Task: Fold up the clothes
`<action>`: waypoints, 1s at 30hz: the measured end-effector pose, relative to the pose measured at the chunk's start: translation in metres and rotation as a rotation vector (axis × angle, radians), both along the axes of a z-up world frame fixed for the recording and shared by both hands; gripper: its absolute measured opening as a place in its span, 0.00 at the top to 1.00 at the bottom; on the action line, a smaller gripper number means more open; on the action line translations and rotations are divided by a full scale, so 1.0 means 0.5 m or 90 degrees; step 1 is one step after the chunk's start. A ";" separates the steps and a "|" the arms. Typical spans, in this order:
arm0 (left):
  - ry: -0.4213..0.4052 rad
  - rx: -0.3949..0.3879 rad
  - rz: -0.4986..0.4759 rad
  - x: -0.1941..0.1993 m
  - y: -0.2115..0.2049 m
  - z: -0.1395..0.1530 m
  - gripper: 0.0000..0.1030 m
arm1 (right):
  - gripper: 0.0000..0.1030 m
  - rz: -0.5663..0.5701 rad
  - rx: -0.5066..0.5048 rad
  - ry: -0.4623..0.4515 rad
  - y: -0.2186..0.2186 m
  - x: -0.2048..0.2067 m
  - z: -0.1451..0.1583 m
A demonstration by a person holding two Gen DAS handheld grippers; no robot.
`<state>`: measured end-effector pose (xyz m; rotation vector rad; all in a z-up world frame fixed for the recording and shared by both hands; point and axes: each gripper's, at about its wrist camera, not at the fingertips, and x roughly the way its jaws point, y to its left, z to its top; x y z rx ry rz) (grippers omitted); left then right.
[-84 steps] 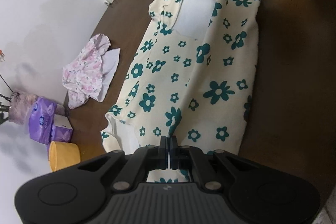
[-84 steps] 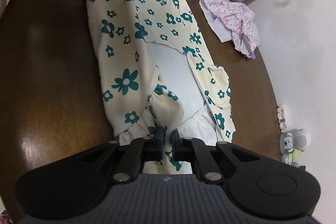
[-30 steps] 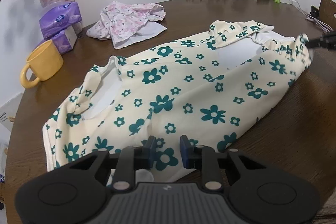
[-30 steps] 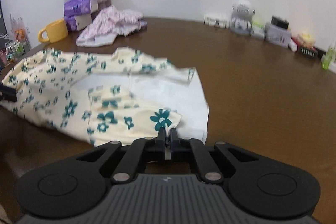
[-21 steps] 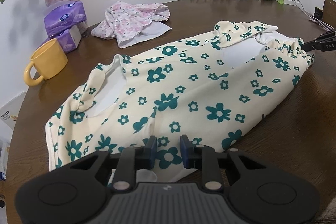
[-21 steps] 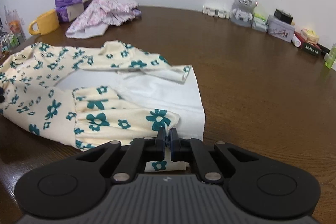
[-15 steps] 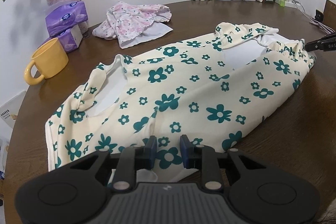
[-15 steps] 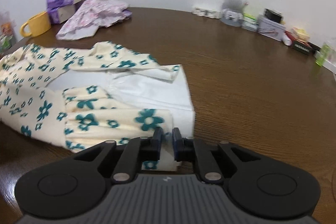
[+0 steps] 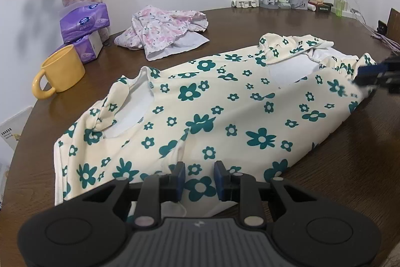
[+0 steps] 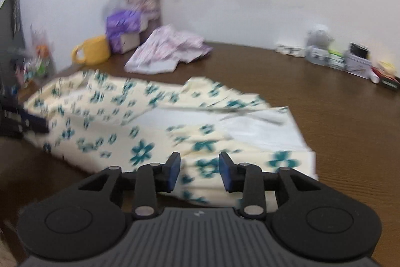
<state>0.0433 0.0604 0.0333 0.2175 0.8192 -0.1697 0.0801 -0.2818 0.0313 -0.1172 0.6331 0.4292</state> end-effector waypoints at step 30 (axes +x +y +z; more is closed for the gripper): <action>-0.085 -0.006 -0.002 -0.146 0.109 0.055 0.57 | 0.62 0.070 0.010 0.015 0.241 0.032 -0.007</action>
